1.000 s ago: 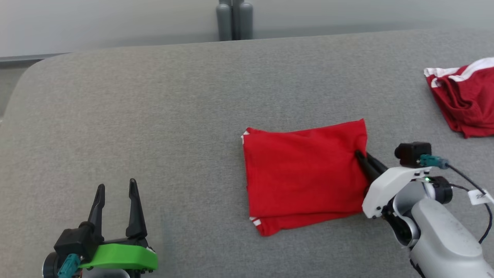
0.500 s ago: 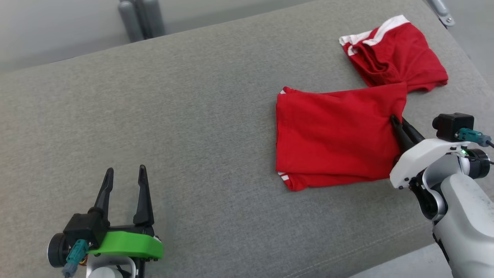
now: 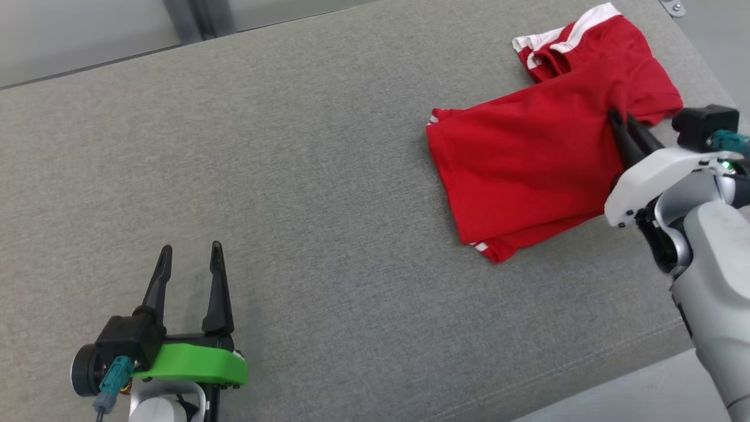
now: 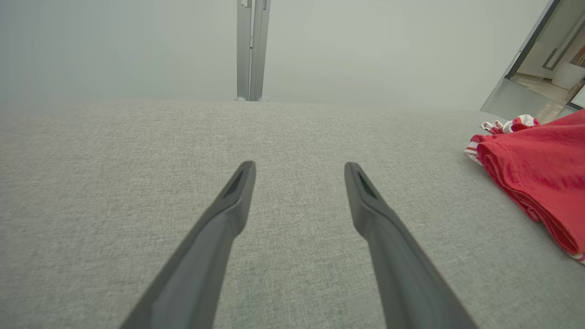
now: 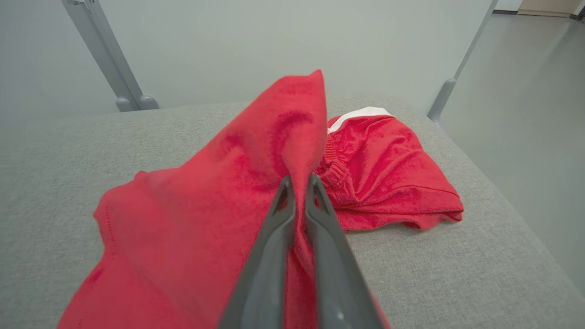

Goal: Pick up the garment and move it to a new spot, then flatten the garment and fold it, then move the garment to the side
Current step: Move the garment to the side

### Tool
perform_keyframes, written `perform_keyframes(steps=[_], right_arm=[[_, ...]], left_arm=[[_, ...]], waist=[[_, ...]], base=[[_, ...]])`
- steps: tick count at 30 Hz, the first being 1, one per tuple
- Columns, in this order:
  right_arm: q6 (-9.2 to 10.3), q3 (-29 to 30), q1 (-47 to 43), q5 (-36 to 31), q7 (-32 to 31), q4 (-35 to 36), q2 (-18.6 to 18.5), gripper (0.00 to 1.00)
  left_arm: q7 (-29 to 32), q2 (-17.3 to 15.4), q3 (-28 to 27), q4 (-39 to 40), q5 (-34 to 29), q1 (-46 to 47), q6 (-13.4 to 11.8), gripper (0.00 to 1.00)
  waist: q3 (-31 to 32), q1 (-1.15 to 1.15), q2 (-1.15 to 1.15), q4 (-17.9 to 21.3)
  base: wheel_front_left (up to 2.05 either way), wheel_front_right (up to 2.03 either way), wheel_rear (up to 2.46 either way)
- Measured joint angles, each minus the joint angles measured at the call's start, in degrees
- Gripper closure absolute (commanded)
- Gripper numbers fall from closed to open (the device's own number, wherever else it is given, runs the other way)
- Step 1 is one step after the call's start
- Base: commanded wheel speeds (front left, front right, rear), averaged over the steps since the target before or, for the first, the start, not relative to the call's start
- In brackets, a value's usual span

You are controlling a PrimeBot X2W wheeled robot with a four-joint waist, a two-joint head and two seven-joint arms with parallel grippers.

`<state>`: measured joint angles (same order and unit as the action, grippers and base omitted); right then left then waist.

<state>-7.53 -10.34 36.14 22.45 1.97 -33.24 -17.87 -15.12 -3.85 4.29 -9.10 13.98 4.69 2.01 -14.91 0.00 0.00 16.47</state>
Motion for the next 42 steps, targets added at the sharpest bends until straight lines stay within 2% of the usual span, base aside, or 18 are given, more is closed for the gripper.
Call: perform_keyframes(steps=[10,19,21,33,39,40,41,42], right_arm=[[0.00,2.4,7.7,-5.0,-2.2,-7.2,-8.2,1.00],[0.00,7.0,13.4,-8.4,-2.3,-13.9,-10.3,1.00],[0.00,8.0,14.6,-8.8,-2.4,-15.4,-10.8,1.00],[-0.01,12.3,18.8,-14.6,-5.1,-19.3,-19.1,1.00],[0.00,19.4,18.0,-20.0,-2.4,-22.1,-20.9,1.00],[0.00,20.9,17.7,-21.0,-1.5,-22.7,-20.7,0.87],[0.00,22.0,17.6,-22.0,-0.8,-22.9,-20.4,0.67],[0.00,23.4,17.5,-23.4,0.0,-23.2,-19.8,0.24]], left_arm=[[0.0,0.5,0.2,0.2,1.0,-0.5,-0.5,0.00],[0.0,0.7,0.2,0.7,1.0,-0.7,-0.5,0.00],[0.0,0.7,0.2,0.8,1.0,-0.7,-0.5,0.00],[0.0,0.5,0.8,1.7,-0.2,0.2,0.1,0.00],[0.1,-0.5,1.2,2.2,-0.7,1.0,0.2,0.00],[0.4,-0.6,1.2,2.4,-0.9,1.2,0.2,0.00],[0.4,-0.7,1.2,2.5,-0.9,1.3,0.2,0.00],[0.5,-0.9,1.3,2.7,-1.0,1.4,0.1,0.00]], waist=[[1.2,0.01,0.00,-7.2],[1.0,0.00,0.00,-12.5],[0.5,0.00,0.00,-13.1],[-3.6,0.00,0.00,-15.8],[-6.2,0.00,0.00,-16.6],[-6.6,0.00,0.00,-16.6],[-6.9,0.00,0.00,-16.7],[-7.4,0.00,0.00,-16.8]], base=[[0.00,0.00,0.00],[0.00,0.00,0.00],[0.00,0.00,0.00],[0.00,0.00,0.00],[0.00,0.00,0.00],[0.00,0.00,0.00],[0.00,0.00,0.00],[0.00,0.00,0.00]])
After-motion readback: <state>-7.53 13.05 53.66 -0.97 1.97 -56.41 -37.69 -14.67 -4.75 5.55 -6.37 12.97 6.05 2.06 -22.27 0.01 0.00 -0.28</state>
